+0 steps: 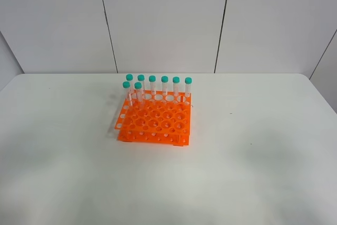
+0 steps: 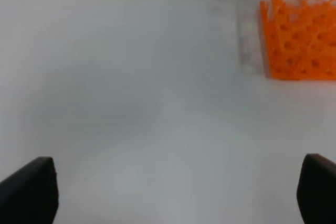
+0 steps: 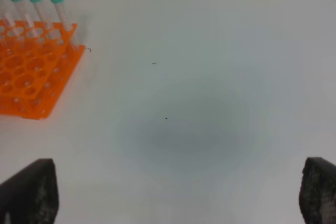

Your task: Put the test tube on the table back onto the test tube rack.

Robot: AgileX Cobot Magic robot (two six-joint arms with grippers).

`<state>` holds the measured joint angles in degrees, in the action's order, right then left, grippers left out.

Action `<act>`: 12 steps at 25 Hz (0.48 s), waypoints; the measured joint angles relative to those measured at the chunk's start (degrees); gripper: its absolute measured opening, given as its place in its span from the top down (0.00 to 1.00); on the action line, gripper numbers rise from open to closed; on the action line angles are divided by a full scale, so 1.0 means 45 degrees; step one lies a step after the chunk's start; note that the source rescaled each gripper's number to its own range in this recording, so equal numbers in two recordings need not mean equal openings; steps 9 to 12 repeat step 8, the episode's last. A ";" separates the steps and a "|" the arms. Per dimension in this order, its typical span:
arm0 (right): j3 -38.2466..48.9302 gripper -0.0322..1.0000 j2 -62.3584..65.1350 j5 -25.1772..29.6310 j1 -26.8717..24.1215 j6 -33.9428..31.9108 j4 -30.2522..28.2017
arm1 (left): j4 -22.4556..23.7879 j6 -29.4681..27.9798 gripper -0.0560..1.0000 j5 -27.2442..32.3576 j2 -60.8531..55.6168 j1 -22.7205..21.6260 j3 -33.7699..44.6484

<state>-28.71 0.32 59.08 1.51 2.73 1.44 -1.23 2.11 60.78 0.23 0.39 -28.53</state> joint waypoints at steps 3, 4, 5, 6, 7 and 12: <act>0.0000 0.00 0.0000 0.0000 0.0000 0.0000 0.0000 | -0.0014 0.0000 0.00 0.0015 -0.0107 0.0000 0.0000; 0.0000 0.00 0.0000 0.0000 0.0000 0.0000 0.0000 | -0.0028 0.0000 0.00 0.0015 -0.0122 0.0000 0.0000; 0.0000 0.00 0.0000 0.0000 0.0000 0.0000 0.0000 | -0.0052 0.0000 0.00 0.0015 -0.0122 0.0000 0.0000; 0.0000 0.00 0.0000 0.0000 0.0000 0.0000 0.0000 | -0.0052 0.0000 0.00 0.0015 -0.0122 0.0000 0.0000; 0.0000 0.00 0.0000 0.0000 0.0000 0.0000 0.0000 | -0.0052 -0.0067 0.00 0.0015 -0.0122 0.0000 0.0000; 0.0000 0.00 0.0000 0.0000 0.0000 0.0000 0.0000 | -0.0052 -0.0153 0.00 0.0015 -0.0122 0.0000 0.0000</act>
